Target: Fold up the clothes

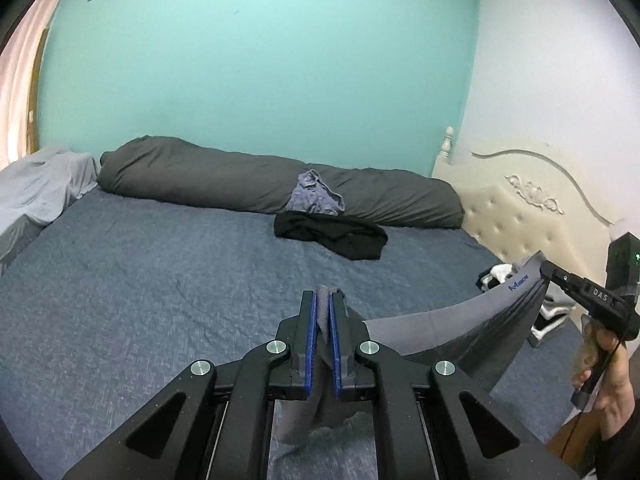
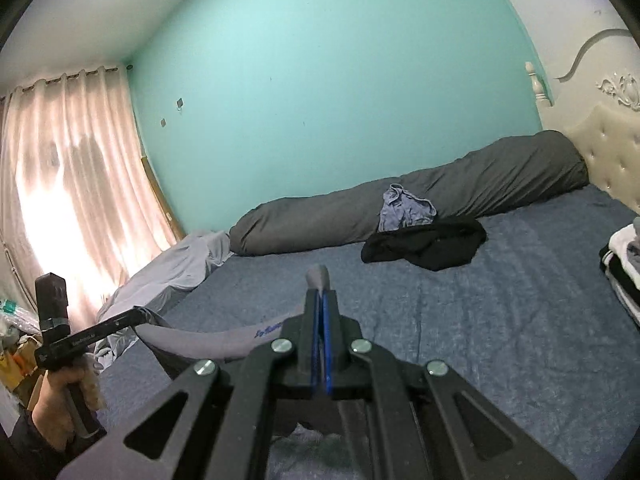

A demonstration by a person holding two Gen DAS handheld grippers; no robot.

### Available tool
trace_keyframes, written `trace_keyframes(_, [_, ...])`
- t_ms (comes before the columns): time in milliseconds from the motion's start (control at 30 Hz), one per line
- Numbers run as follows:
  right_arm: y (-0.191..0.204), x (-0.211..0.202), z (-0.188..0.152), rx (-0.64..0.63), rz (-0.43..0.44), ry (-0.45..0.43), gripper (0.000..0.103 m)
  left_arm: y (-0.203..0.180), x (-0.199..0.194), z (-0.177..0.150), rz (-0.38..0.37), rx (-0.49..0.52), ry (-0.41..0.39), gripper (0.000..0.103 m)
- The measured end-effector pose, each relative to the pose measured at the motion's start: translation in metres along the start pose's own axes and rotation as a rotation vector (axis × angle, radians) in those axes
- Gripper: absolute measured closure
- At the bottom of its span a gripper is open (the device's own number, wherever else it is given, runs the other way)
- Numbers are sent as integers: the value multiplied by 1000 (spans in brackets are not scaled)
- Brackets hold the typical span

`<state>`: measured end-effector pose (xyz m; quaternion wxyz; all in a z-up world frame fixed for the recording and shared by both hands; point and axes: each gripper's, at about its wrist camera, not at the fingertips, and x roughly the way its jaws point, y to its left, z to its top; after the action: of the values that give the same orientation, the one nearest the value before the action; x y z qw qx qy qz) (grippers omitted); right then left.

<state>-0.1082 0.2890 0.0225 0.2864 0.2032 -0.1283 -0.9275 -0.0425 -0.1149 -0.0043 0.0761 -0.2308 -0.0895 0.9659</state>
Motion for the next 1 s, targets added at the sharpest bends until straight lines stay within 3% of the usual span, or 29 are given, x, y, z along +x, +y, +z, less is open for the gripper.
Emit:
trace_keyframes(167, [-3,-11,-17,13,6,25,101,-2,4,-21,-9,-10,43,96])
trace_keyframes(267, [-13,5,-33,22,-17,68,101,1,23,-39,-13,-27,95,96])
trace_keyframes(700, [-106,142,-134,153,-200,295,101,46,206,-126,70,-91,380,96])
trace_keyframes(833, [-124,160,-154,180,-228,315,101,59,236,-138,49,-128,410,94])
trace_keyframes(900, [-132,168,-163,192,-240,323,101,67,239,-140,53,-145,403,89])
trace_keyframes(967, [-141,173,-171,209,-253,330,101,80,232,-141,49,-201,361,73])
trace_keyframes(1000, [-145,174,-175,219,-257,333,101,87,228,-142,47,-230,340,71])
